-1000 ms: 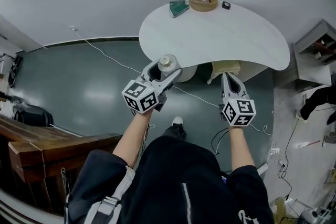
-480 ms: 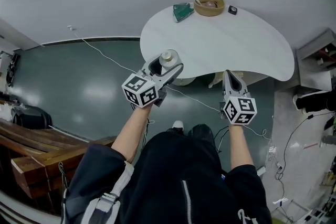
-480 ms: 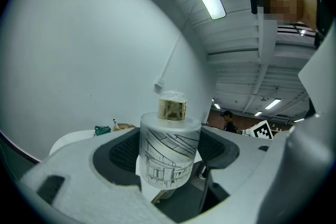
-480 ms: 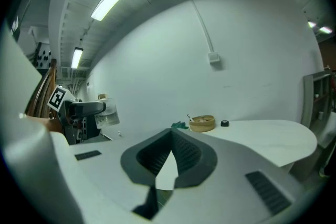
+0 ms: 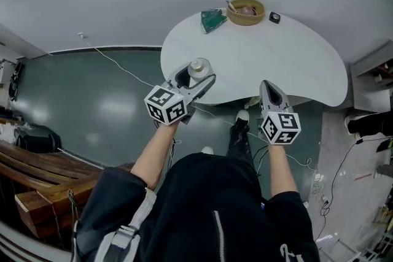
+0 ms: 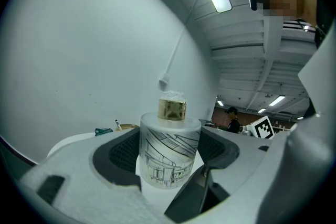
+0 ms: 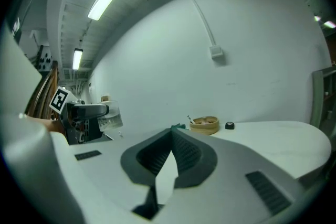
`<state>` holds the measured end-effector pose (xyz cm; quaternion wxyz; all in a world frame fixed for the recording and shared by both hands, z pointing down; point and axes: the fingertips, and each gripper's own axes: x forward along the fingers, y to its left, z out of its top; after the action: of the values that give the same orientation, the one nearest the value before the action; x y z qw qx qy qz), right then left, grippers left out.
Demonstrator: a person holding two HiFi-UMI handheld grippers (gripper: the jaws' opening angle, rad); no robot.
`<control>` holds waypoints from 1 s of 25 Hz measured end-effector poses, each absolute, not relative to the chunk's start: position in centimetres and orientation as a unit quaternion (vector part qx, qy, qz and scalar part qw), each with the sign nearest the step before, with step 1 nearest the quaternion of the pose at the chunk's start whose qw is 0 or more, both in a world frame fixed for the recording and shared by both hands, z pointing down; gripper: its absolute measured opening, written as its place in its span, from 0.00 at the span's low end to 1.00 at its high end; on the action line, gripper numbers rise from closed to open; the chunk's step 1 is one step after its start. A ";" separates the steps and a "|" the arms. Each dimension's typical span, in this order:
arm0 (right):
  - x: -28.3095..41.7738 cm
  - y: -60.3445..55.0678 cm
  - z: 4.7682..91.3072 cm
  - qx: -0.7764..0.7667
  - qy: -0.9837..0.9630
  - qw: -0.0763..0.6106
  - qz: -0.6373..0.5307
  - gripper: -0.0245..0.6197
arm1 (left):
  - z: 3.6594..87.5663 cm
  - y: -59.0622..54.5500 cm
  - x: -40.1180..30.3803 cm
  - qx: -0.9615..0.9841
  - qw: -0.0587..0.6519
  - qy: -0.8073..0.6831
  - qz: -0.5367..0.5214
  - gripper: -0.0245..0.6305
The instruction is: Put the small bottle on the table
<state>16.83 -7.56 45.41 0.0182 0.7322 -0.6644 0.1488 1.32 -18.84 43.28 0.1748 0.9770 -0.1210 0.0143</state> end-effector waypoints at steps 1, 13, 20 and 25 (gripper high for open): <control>17.5 -8.5 45.5 0.728 -0.669 0.018 0.148 0.04 | 43.4 -19.5 1.9 0.977 0.173 -0.126 0.015 0.56; 25.6 -21.9 45.1 0.637 -0.756 0.030 0.150 0.04 | 44.2 -28.6 8.9 0.954 0.181 -0.237 0.005 0.56; 27.4 -27.6 45.6 0.573 -0.803 0.044 0.157 0.04 | 44.1 -32.0 10.3 0.931 0.192 -0.311 -0.013 0.56; 26.7 -29.7 46.9 0.543 -0.821 0.050 0.169 0.04 | 45.4 -33.2 9.8 0.919 0.196 -0.342 -0.001 0.56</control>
<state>26.71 -29.67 46.90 0.0495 0.5425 -0.8213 0.1693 9.78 -33.18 45.39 0.1962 0.9190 -0.3420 -0.0006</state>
